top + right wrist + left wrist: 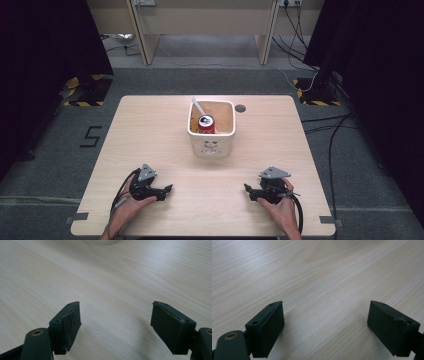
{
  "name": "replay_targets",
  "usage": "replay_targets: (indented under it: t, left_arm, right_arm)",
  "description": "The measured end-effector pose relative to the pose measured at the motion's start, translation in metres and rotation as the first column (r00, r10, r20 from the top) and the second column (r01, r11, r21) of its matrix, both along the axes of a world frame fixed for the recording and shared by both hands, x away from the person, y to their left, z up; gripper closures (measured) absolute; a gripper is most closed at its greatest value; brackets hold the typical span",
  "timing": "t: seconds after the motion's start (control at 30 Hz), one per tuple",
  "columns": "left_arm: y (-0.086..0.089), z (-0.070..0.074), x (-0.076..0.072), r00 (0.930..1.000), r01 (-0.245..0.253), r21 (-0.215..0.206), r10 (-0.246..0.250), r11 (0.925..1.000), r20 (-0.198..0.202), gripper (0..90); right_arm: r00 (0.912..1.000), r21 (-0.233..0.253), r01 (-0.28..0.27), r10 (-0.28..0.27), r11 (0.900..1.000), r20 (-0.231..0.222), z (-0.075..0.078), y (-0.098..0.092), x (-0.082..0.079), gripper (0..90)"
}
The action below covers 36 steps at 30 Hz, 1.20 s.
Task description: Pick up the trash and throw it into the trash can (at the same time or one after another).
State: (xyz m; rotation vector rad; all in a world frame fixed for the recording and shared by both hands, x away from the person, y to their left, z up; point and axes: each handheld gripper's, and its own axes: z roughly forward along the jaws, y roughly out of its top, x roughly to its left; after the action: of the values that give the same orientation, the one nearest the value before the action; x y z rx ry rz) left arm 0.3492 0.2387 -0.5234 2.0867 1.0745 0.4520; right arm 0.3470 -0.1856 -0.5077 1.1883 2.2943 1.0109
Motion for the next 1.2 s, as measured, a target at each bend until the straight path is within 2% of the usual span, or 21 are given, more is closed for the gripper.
replay_targets:
  t: [0.13,0.37,0.43,0.7,1.2]
  left_arm:
    - [0.000,0.000,0.000,1.0000,-0.001,0.001,0.001,1.0000,0.000,13.2]
    - [0.000,0.000,0.000,1.0000,0.000,0.002,0.000,1.0000,0.000,13.2]
    - [0.000,0.000,0.000,1.0000,0.000,0.002,0.000,1.0000,-0.001,13.2]
    - [0.000,0.000,0.000,1.0000,0.000,0.001,0.000,1.0000,0.001,13.2]
    - [0.000,0.000,0.000,1.0000,0.000,0.001,0.000,1.0000,0.001,13.2]
  right_arm:
    - [0.9999,0.002,0.002,-0.002,1.000,0.010,0.000,-0.002,-0.003,24.2]
    - [0.9999,0.005,0.011,-0.011,1.000,-0.009,-0.005,-0.007,-0.010,22.5]
    - [0.9998,-0.011,0.015,-0.015,1.000,-0.016,-0.007,-0.009,-0.012,21.5]
    - [0.9996,-0.019,0.028,-0.028,0.999,-0.007,-0.009,-0.013,-0.018,16.7]
    - [0.9994,-0.023,0.032,-0.032,0.999,-0.010,-0.009,-0.013,-0.019,14.3]
